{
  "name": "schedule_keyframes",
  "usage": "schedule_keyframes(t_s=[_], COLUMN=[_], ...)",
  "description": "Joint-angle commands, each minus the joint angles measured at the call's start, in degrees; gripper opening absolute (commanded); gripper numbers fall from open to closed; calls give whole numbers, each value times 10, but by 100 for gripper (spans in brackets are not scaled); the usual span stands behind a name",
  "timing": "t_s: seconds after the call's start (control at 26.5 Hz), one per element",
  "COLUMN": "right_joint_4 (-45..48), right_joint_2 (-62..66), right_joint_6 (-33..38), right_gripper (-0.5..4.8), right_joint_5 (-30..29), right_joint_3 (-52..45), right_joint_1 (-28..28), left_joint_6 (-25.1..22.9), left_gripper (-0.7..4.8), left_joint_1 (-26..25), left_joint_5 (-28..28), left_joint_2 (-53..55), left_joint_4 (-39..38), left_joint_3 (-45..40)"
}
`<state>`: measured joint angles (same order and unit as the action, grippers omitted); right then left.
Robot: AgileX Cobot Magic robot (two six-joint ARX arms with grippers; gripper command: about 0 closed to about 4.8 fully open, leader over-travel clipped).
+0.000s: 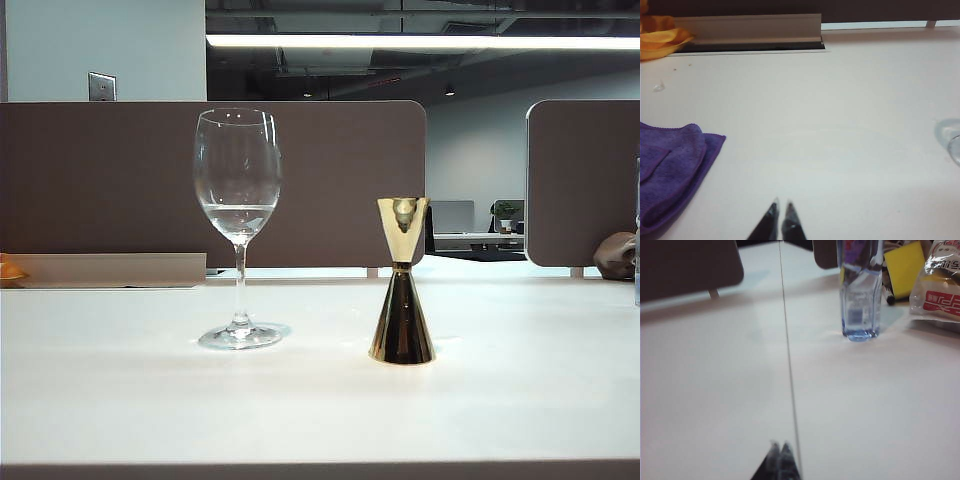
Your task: Pick up the jigger and pour the water inside into the glass.
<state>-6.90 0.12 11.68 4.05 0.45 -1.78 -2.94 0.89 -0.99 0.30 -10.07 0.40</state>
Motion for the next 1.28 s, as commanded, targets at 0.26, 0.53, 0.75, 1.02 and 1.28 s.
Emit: schedule_keyframes(t_s=[0.26,0.53,0.75,1.02,1.28], right_joint_4=[58,17,-84,-93,-100], right_joint_2=[0,0,3,51,158], right_joint_6=[134,127,63,44,-42], right_gripper=[3,-2,-5,-5,-5], right_joint_5=[-198,-271,-245,-196,-140], right_joint_3=[-2,31,85,103,171], right_joint_1=[0,-1,-3,-70,-168], left_joint_6=[100,105,109,109,109], left_gripper=[23,23,23,23,23], left_joint_1=[0,0,0,0,0], left_joint_5=[-163,-291,-326,-326,-327], left_joint_2=[0,0,0,0,0], left_joint_4=[24,11,5,5,5], left_joint_3=[3,3,5,5,5])
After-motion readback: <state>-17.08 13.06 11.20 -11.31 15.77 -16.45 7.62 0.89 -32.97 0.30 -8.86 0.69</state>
